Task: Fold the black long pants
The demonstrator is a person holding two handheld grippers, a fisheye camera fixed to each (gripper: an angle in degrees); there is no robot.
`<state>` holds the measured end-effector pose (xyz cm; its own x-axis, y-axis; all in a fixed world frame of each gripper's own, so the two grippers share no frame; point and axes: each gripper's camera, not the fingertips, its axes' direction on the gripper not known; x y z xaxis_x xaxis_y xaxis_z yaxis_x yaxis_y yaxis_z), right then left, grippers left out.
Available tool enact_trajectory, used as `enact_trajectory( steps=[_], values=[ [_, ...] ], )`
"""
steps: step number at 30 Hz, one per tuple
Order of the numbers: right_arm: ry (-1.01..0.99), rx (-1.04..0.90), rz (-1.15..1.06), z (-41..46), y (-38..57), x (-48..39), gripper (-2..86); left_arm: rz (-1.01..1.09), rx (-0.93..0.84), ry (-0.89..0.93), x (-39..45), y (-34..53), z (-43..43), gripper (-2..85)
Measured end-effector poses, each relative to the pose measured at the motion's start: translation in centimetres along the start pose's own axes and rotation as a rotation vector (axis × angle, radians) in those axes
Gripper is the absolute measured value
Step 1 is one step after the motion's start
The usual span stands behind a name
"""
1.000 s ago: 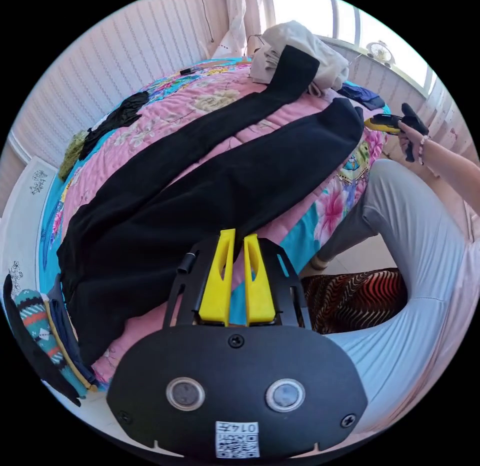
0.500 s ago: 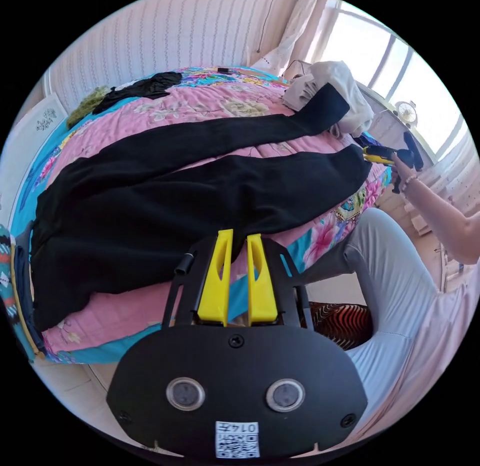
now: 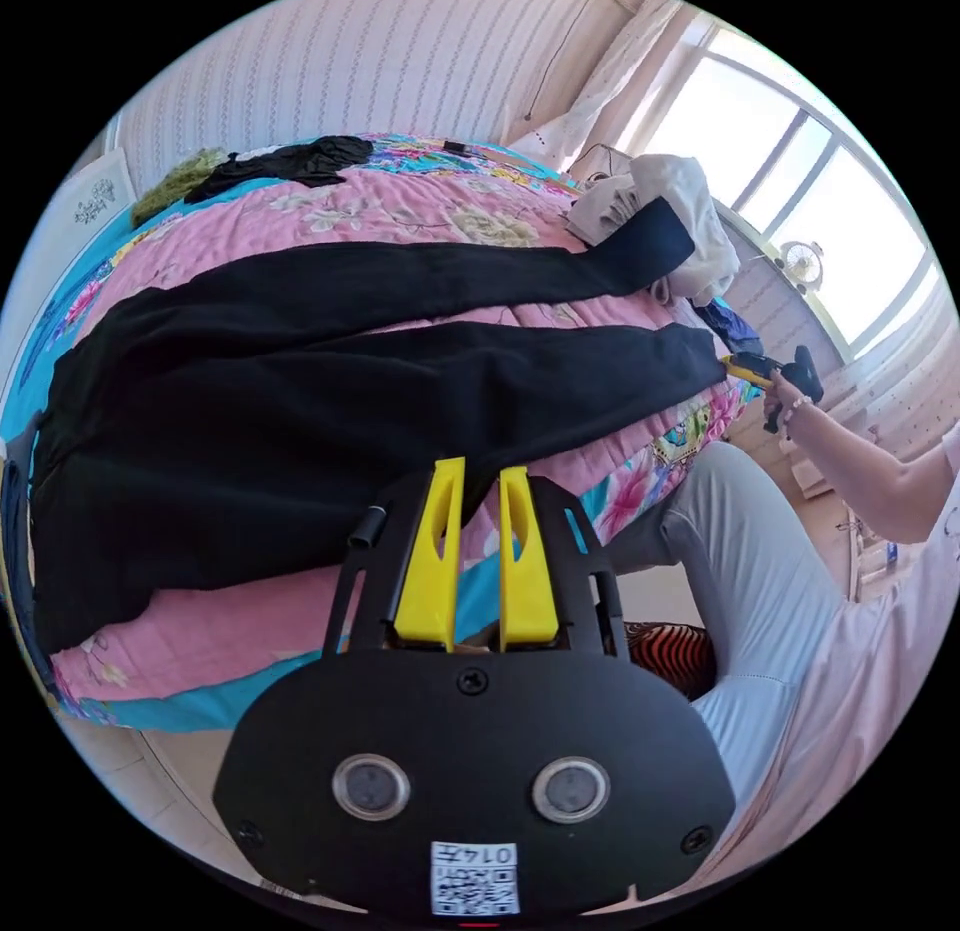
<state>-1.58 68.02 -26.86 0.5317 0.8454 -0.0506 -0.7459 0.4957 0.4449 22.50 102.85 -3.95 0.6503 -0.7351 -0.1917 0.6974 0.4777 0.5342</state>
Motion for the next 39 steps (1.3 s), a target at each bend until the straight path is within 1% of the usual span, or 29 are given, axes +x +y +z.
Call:
enact_trajectory(
  steps=[2, 3, 4, 5, 6, 8, 10, 11, 13, 14, 15, 17, 19, 24, 28, 30, 31, 32, 35, 37, 39],
  values=[
    [-0.007, 0.030, -0.009, -0.4, 0.4, -0.1, 1.6, -0.062, 0.059, 0.094, -2.5, 0.9, -2.8, 6.1],
    [-0.023, 0.078, -0.014, -1.3, 0.9, -0.1, 2.3, -0.092, 0.085, 0.105, -3.3, 1.2, -3.7, 6.0],
    [-0.037, 0.122, -0.007, -2.1, 1.5, 0.1, 4.2, -0.152, 0.148, 0.116, -5.2, 2.2, -5.8, 5.8],
    [-0.046, 0.138, 0.002, -2.4, 1.7, 0.3, 5.1, -0.235, 0.221, 0.101, -7.4, 3.5, -8.1, 5.3],
    [-0.059, 0.156, 0.035, -2.9, 2.2, 0.8, 7.8, -0.288, 0.261, 0.083, -8.6, 4.4, -9.2, 5.1],
    [-0.078, 0.146, 0.079, -3.1, 2.7, 1.7, 10.8, -0.547, 0.394, -0.016, -14.5, 8.5, -13.3, 5.9],
    [-0.077, 0.097, 0.109, -2.1, 3.1, 2.3, 12.5, -0.706, 0.444, -0.064, -18.6, 11.4, -15.5, 7.9],
    [-0.080, 0.081, 0.113, -1.7, 3.2, 2.3, 12.5, -0.811, 0.436, -0.089, -21.1, 12.8, -16.4, 9.1],
    [-0.124, 0.046, 0.127, -0.4, 3.3, 2.1, 11.6, -0.923, 0.467, -0.073, -24.2, 14.5, -17.4, 10.8],
    [-0.134, 0.057, 0.125, -0.2, 3.3, 1.9, 11.2, -0.966, 0.477, -0.074, -25.8, 15.0, -17.8, 11.2],
    [-0.142, 0.085, 0.112, -0.2, 3.3, 1.3, 8.7, -0.981, 0.474, -0.079, -26.6, 15.0, -18.0, 11.4],
    [-0.168, 0.113, 0.075, -0.2, 3.2, 0.4, 6.0, -1.061, 0.489, 0.004, -29.3, 15.1, -17.9, 12.4],
    [-0.156, 0.115, 0.027, -0.4, 2.7, -0.8, 3.7, -1.101, 0.516, 0.063, -30.8, 15.1, -18.1, 13.0],
    [-0.119, 0.067, -0.006, -0.5, 2.2, -2.3, 1.5, -1.034, 0.510, 0.096, -33.1, 14.0, -19.8, 12.2],
    [-0.133, 0.087, 0.007, -0.8, 2.8, -2.5, 0.8, -0.967, 0.445, 0.044, -34.7, 12.9, -20.8, 6.3],
    [-0.169, 0.096, 0.016, -0.9, 2.9, -2.5, 0.6, -0.958, 0.426, 0.070, -35.8, 12.6, -20.7, 3.0],
    [-0.184, 0.109, 0.014, -1.0, 3.0, -2.8, 0.5, -0.973, 0.420, 0.106, -36.5, 12.6, -20.7, 0.4],
    [-0.191, 0.119, 0.003, -1.1, 3.1, -3.1, 0.4, -0.994, 0.434, 0.147, -37.1, 12.8, -21.0, -0.2],
    [-0.164, 0.161, -0.111, -2.2, 2.8, -5.8, 0.2, -0.948, 0.455, 0.142, -37.4, 12.4, -23.1, -0.8],
    [-0.091, 0.171, -0.230, -3.0, 1.9, -9.0, 0.0, -0.907, 0.443, 0.129, -37.6, 11.7, -24.6, -0.9],
    [-0.067, 0.168, -0.308, -3.3, 0.8, -11.4, 0.0, -0.880, 0.470, 0.155, -37.9, 10.8, -26.0, -0.9]
  ],
)
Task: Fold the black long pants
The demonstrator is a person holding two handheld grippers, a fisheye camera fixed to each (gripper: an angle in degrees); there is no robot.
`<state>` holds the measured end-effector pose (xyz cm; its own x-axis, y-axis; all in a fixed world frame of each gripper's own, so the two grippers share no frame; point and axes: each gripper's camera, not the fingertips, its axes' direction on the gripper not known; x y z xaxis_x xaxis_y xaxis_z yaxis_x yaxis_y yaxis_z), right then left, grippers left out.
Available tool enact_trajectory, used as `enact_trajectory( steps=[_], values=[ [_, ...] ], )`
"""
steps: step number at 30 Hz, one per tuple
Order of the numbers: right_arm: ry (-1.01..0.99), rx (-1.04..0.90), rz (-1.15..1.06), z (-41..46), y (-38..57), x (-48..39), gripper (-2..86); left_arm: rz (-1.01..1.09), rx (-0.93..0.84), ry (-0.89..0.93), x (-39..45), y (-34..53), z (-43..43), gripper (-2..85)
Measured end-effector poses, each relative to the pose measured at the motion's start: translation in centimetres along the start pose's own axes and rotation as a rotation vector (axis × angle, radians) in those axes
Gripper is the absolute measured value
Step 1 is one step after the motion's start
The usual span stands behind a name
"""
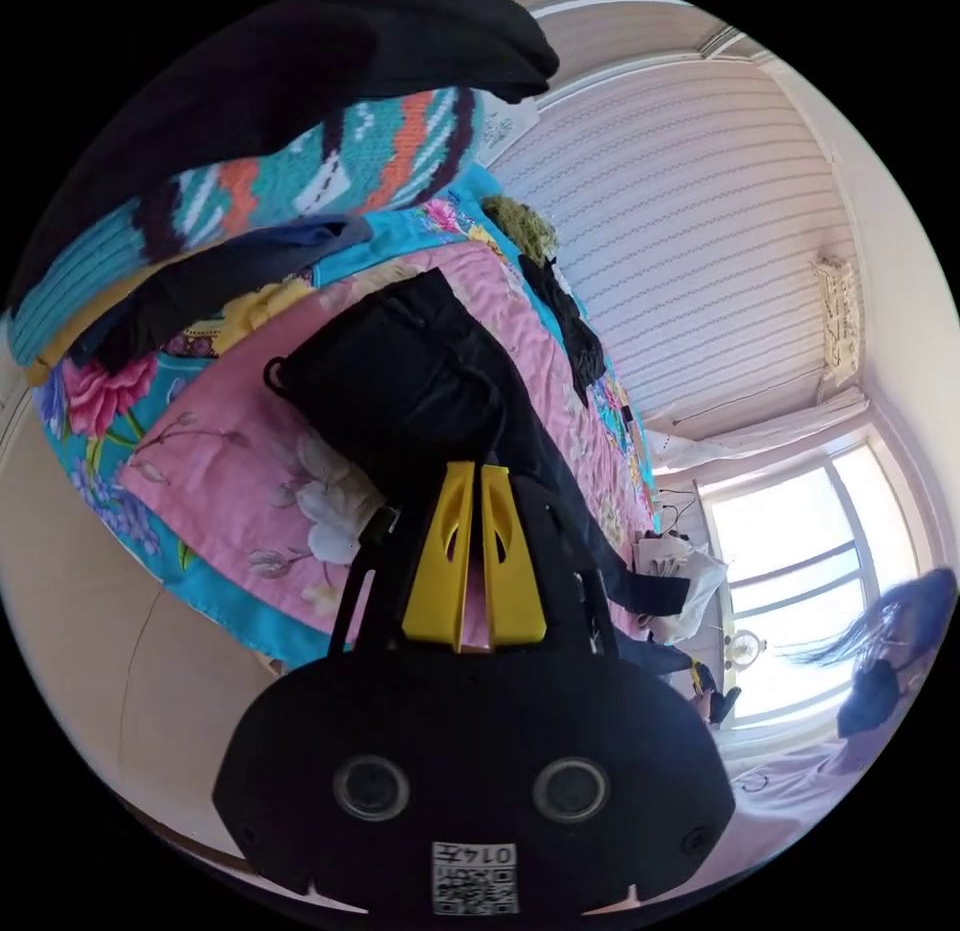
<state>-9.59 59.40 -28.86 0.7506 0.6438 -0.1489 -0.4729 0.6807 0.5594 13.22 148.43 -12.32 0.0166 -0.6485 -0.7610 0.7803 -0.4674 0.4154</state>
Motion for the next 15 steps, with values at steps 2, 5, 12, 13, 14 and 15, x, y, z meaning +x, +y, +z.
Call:
enact_trajectory(
  steps=[2, 5, 12, 13, 14, 15],
  values=[
    [0.010, -0.013, -0.059, 0.4, -2.2, -1.9, -0.1, 0.028, 0.017, 0.035, 1.2, -2.2, -0.8, -0.7],
    [0.062, -0.065, -0.132, 2.3, -6.5, -4.7, -0.1, 0.080, 0.014, 0.017, 3.2, -6.1, 0.2, 0.2],
    [0.306, -0.245, -0.095, 12.3, -14.0, -6.9, -0.1, 0.102, 0.068, -0.125, 6.6, -12.3, 6.5, 5.6],
    [0.329, -0.253, -0.102, 12.9, -14.1, -7.1, 0.0, 0.096, 0.068, -0.134, 6.7, -12.4, 6.5, 5.7],
    [0.332, -0.253, -0.106, 13.0, -14.1, -7.1, 0.1, 0.125, 0.084, -0.133, 6.8, -12.3, 6.0, 5.8],
    [0.318, -0.248, -0.116, 12.8, -14.1, -7.0, 0.3, 0.149, 0.089, -0.138, 6.9, -12.1, 5.6, 5.8]
  ],
)
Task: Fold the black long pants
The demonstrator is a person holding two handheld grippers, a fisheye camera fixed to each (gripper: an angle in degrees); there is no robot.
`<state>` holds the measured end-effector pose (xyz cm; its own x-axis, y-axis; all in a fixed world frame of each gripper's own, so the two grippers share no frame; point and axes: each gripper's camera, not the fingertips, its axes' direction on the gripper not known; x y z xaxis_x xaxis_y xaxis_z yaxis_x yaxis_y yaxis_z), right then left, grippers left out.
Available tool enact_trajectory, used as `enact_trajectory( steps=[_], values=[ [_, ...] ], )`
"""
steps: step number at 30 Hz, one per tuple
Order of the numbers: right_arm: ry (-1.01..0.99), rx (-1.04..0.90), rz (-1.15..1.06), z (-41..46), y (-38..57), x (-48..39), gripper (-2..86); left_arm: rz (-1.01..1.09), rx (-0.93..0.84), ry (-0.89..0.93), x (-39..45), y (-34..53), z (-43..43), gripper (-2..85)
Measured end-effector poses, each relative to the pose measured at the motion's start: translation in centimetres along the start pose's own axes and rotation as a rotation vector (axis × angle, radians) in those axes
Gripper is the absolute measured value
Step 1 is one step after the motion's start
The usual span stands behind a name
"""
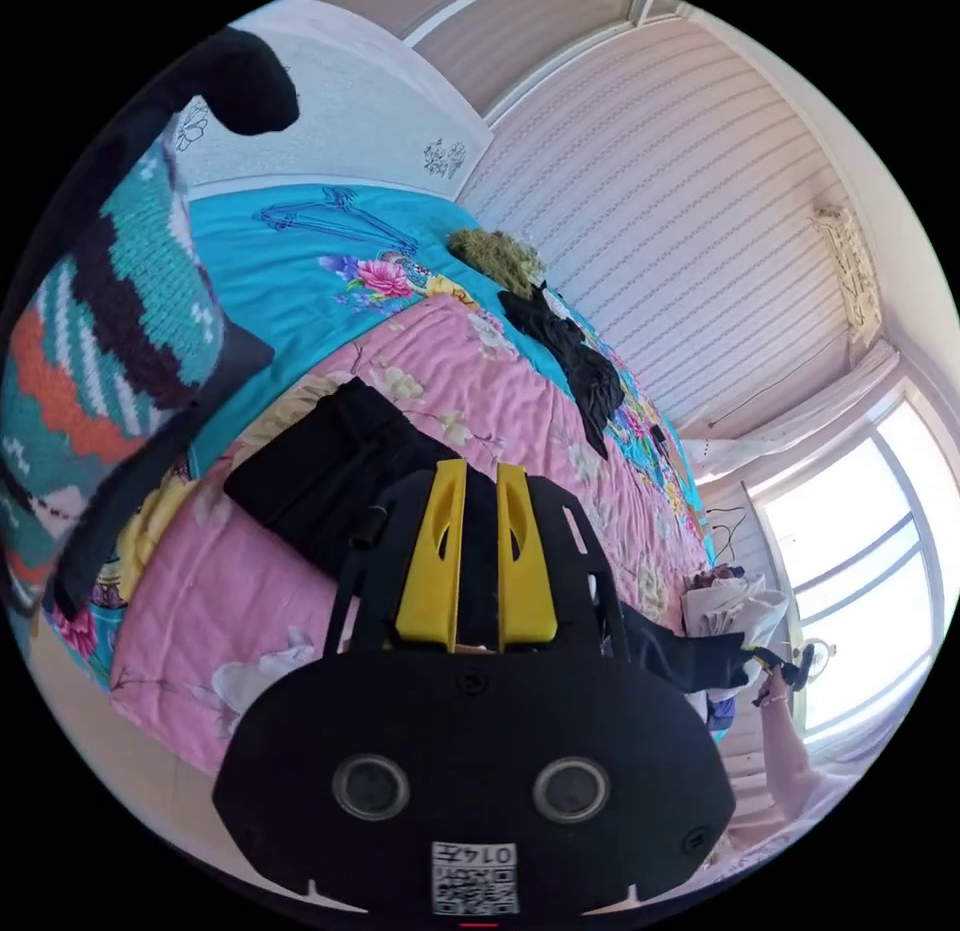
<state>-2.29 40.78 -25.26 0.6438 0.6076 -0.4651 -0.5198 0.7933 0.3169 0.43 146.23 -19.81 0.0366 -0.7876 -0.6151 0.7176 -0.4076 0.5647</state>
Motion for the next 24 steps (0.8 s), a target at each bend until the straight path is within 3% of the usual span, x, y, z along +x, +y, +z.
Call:
enact_trajectory(
  steps=[4, 9, 13, 16, 21, 24],
  values=[
    [-0.074, 0.108, -0.012, -2.3, 2.3, 1.4, 2.6, 0.062, -0.018, -0.071, -1.7, 3.2, -2.9, 6.1],
    [-0.375, 0.289, -0.079, -2.5, 11.8, 2.8, 4.7, -0.096, -0.049, -0.071, -6.5, 8.2, -2.7, 7.9],
    [-0.493, 0.138, 0.170, 5.5, 18.1, 5.4, 11.7, -0.278, 0.026, 0.090, -9.1, 9.9, -1.2, 11.0],
    [-0.628, 0.173, 0.340, 9.4, 19.4, 7.2, 13.3, -0.284, 0.046, 0.135, -8.5, 8.7, 0.2, 11.3],
    [-0.670, 0.294, 0.350, 11.2, 17.4, 6.6, 13.6, -0.336, 0.036, 0.168, -7.7, 6.8, 3.7, 11.8],
    [-0.677, 0.215, 0.287, 12.9, 15.3, 5.2, 11.8, -0.374, 0.059, 0.201, -7.9, 6.7, 5.3, 10.3]
  ],
)
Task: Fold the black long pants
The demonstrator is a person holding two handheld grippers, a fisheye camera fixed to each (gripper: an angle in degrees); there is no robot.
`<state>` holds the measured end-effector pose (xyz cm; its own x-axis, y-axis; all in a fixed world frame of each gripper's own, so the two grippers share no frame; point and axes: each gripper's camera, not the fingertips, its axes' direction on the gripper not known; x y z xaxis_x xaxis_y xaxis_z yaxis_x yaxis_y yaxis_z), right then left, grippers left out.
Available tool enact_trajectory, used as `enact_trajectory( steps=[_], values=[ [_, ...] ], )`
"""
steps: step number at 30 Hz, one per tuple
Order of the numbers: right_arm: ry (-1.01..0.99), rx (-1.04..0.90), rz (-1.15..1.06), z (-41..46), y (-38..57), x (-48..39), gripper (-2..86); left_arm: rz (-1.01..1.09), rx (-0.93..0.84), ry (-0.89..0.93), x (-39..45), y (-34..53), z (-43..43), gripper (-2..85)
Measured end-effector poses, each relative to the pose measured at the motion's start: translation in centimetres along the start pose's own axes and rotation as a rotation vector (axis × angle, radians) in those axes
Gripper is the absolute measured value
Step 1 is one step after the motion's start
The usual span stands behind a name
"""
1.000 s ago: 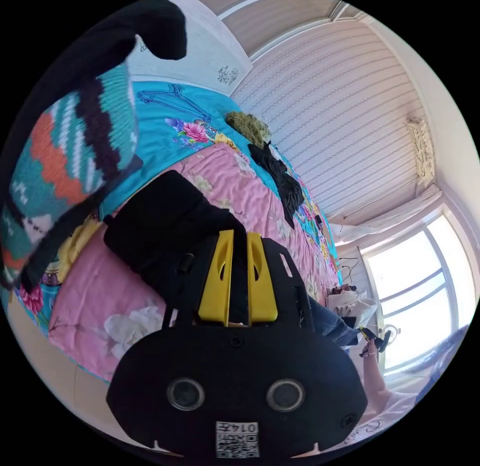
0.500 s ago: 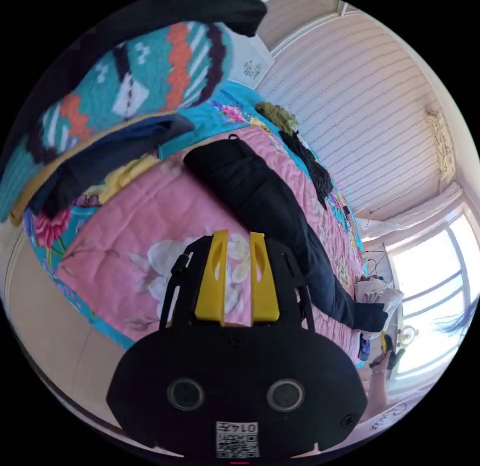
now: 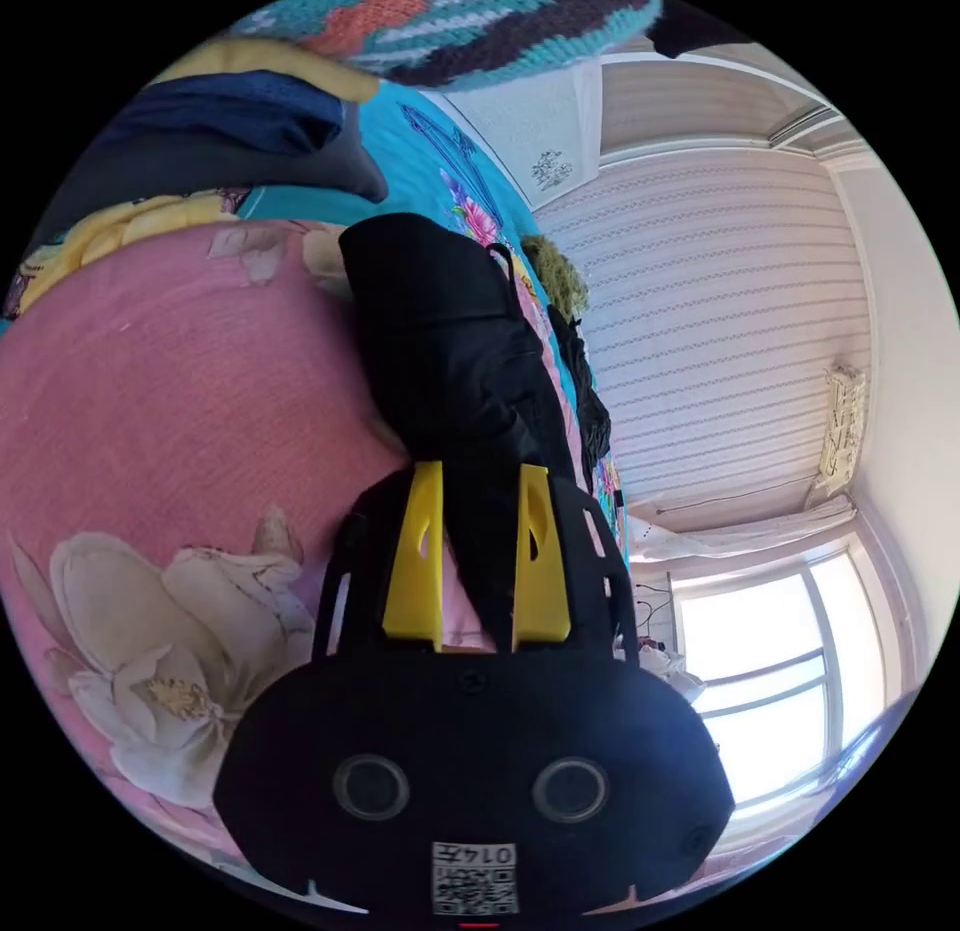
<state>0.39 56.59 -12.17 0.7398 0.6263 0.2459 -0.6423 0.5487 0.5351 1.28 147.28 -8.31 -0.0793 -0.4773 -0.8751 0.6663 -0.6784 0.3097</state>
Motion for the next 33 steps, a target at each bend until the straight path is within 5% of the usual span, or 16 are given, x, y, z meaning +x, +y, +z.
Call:
enact_trajectory(
  steps=[4, 16, 21, 26, 33],
  values=[
    [0.050, -0.031, 0.013, 0.3, -0.9, 0.3, 3.2, -0.004, -0.029, -0.029, 0.6, 0.2, 0.6, 5.1],
    [-0.009, -0.228, -0.130, -9.8, 3.9, -1.7, 0.5, 0.167, -0.091, -0.043, -0.3, 8.5, -10.3, 4.9],
    [0.122, -0.379, 0.061, -12.6, 9.2, 3.5, 1.4, 0.169, -0.145, -0.148, -1.7, 12.7, -9.1, 6.4],
    [-0.013, -0.188, 0.268, -17.0, 10.3, 7.6, 4.0, 0.227, -0.144, -0.212, 1.6, 16.1, -8.9, 6.5],
    [0.220, -0.076, 0.253, -24.9, 10.4, 8.4, 4.7, 0.571, -0.168, -0.334, 11.6, 23.8, -8.6, 5.3]
  ],
)
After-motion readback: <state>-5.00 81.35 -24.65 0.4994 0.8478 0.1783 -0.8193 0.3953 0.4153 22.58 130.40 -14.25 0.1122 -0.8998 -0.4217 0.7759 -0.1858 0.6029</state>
